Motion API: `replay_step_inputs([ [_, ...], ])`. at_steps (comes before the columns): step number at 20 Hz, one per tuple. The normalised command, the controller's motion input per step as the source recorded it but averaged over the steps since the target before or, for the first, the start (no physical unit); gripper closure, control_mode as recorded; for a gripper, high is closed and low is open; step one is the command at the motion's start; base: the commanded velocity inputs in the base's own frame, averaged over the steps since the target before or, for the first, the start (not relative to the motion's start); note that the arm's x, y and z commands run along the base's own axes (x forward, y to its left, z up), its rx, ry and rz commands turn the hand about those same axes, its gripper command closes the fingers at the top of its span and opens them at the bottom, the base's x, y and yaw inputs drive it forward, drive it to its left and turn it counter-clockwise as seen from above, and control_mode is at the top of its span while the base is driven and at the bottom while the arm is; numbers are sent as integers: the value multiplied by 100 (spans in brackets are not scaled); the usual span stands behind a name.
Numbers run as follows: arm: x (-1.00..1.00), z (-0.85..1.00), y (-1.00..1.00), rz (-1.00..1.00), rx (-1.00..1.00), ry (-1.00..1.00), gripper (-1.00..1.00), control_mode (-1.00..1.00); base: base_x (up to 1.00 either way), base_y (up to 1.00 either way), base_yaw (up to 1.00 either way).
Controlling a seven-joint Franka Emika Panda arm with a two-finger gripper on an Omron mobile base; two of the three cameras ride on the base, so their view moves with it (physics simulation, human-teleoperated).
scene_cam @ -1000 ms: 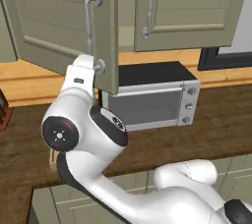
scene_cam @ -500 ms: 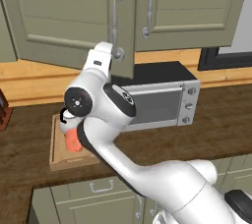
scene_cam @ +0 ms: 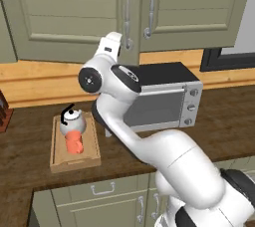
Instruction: Pick the kettle from the counter and place it on the tray. Then pick the mug from the cabinet and place it on the tray. Then close the cabinet doors.
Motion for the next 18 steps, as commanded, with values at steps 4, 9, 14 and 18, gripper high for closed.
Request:
replay_step_inputs([
  [4, 90, 0, -37, -10, 3, 0, -100, -100, 0, 0, 0],
  [9, 86, -2, -26, -11, 1, 0, -100, -100, 0, 0, 0],
  [14, 64, -8, -16, -14, 1, 0, -100, -100, 0, 0, 0],
  [18, 39, -5, -12, -13, 0, 0, -100, -100, 0, 0, 0],
])
